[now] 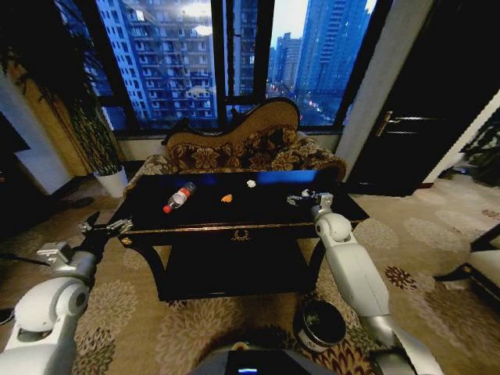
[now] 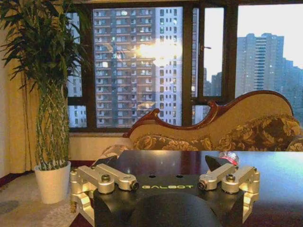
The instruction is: Move to the front of the table and place the trash on the table into the trash bin.
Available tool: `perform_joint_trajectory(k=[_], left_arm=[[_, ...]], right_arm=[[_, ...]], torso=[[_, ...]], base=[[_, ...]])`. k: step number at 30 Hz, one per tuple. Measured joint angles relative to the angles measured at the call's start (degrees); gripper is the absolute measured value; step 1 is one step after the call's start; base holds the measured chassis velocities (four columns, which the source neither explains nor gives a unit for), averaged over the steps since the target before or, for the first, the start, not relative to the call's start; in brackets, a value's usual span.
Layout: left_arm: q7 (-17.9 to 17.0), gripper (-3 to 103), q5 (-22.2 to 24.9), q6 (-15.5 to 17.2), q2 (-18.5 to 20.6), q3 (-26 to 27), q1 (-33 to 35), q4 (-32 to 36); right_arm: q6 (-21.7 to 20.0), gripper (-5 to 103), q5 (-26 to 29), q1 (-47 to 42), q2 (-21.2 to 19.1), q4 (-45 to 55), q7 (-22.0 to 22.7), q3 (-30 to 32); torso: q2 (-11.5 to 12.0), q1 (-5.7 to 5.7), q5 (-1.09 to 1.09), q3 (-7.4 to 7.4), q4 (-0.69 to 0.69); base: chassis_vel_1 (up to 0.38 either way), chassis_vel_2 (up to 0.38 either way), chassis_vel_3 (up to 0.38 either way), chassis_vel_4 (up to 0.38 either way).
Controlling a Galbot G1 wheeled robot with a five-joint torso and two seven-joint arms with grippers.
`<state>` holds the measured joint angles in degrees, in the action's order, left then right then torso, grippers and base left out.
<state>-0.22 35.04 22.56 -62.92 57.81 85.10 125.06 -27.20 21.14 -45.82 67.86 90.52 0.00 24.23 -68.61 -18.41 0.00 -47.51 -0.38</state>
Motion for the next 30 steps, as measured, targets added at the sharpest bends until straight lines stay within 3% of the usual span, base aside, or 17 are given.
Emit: perform_joint_trajectory(k=[16, 30], left_arm=[[0.44, 100, -0.06, -1.59, -0.03, -0.12, 0.25, -0.86], [0.47, 100, -0.04, -2.76, -0.15, -0.47, 0.24, -1.94]], right_arm=[[1.31, 100, -1.66, 3.31, 1.78, -4.71, 0.0, -1.15], [-0.08, 100, 0.63, 2.5, -0.36, -1.31, 0.0, 1.47]], torso=[[0.0, 0.0, -0.01, 0.0, 0.01], [-0.01, 0.0, 0.0, 0.0, 0.0]], base=[[0.0, 0.0, 0.0, 0.0], [0.0, 0.0, 0.0, 0.0]])
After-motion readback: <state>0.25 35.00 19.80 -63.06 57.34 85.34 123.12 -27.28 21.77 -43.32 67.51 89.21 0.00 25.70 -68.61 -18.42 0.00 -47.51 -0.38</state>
